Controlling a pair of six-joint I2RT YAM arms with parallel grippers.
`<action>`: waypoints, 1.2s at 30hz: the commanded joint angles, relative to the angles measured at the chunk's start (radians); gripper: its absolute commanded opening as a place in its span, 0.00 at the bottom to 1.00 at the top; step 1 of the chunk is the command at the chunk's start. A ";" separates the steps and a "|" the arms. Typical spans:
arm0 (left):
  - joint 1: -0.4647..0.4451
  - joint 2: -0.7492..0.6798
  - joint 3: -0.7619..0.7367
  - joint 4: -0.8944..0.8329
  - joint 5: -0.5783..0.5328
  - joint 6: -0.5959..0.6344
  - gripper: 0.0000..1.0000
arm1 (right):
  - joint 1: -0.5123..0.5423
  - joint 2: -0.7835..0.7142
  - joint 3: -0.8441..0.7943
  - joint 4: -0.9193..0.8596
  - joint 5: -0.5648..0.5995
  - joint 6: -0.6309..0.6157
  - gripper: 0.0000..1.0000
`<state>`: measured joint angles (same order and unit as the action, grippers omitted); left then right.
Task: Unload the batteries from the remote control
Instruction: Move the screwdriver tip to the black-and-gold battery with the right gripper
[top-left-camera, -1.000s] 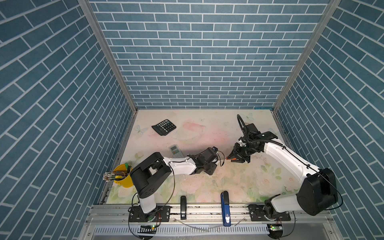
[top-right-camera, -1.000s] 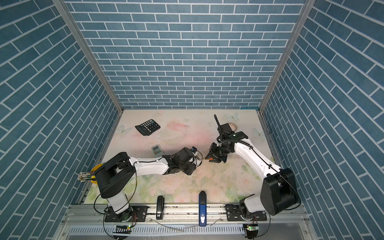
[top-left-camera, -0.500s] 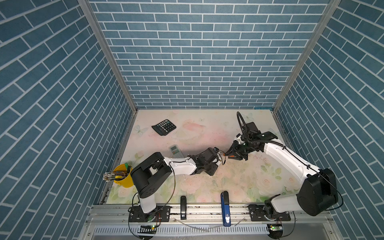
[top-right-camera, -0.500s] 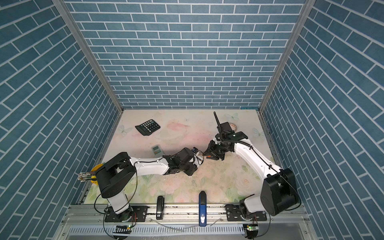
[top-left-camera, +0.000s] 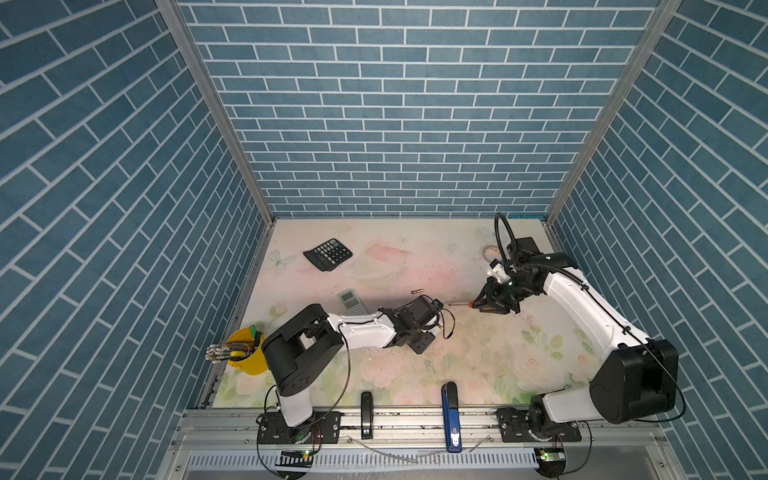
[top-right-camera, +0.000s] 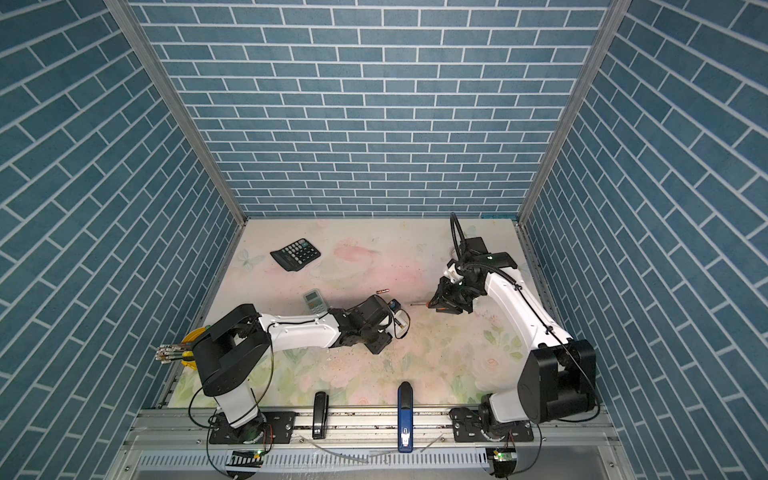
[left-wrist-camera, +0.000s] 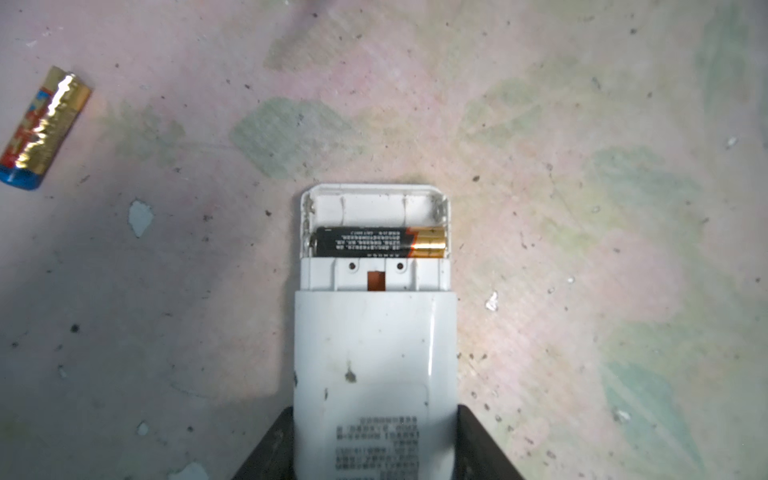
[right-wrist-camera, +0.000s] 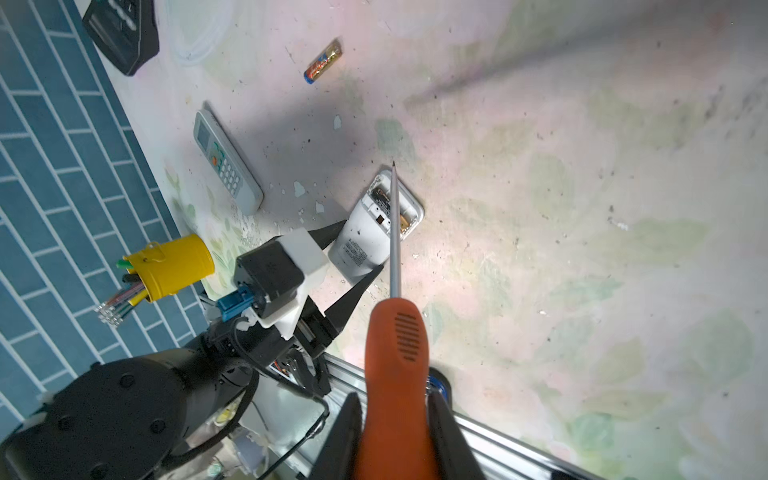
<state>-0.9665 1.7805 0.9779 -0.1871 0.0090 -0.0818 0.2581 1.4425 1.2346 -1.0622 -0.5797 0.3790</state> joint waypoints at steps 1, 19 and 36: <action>-0.003 0.016 0.022 -0.169 -0.043 0.137 0.27 | -0.018 0.023 0.049 -0.080 -0.026 -0.226 0.00; 0.092 0.042 0.108 -0.187 0.244 0.419 0.16 | -0.057 0.047 0.042 -0.147 -0.031 -0.494 0.00; 0.164 0.097 0.152 -0.267 0.377 0.494 0.17 | -0.026 0.079 0.030 -0.194 -0.097 -0.601 0.00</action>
<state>-0.8032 1.8591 1.1294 -0.4217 0.3607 0.3946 0.2256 1.4967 1.2411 -1.2198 -0.6258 -0.1478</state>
